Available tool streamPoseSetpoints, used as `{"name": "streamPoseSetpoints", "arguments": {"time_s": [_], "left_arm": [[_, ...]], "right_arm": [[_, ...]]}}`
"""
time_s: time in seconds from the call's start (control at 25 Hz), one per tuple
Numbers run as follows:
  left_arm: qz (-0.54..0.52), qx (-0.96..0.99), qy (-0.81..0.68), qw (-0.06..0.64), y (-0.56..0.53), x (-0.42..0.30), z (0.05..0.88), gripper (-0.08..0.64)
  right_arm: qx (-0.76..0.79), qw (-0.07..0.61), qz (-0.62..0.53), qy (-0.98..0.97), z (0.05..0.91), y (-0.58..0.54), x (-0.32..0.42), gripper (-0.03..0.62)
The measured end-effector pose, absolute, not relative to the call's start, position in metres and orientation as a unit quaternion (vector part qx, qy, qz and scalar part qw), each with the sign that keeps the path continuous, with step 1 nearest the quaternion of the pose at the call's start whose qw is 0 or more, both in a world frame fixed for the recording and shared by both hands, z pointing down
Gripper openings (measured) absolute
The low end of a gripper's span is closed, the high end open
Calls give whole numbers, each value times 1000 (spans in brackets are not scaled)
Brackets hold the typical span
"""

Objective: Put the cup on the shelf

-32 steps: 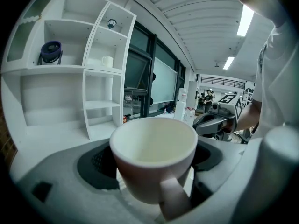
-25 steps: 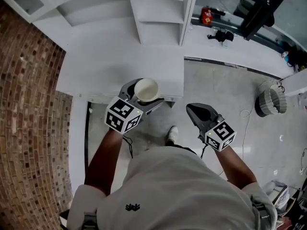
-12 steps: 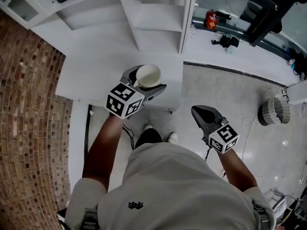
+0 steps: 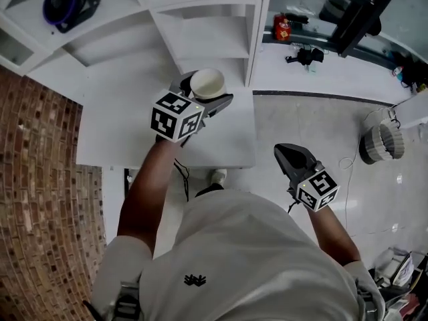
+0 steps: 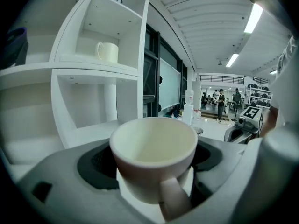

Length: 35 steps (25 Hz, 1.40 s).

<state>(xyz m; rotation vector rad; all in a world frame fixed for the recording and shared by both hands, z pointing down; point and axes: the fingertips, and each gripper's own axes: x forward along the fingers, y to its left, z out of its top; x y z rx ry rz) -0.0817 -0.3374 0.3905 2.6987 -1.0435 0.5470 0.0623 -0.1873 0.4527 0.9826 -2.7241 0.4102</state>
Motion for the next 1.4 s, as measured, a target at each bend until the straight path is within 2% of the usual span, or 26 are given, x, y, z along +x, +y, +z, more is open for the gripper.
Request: {"name": "streamPoseSetpoints", "arguments": {"time_s": [0.6,1.4], "left_arm": [[189,928,-314,72,-482,-74,390,433],[211,922,-316,71,-590,-73,435,433]], "right_arm": [[433,99,161,-881,462,-237,46,11],[519,106,189,-827,469,-246,44,11]]}}
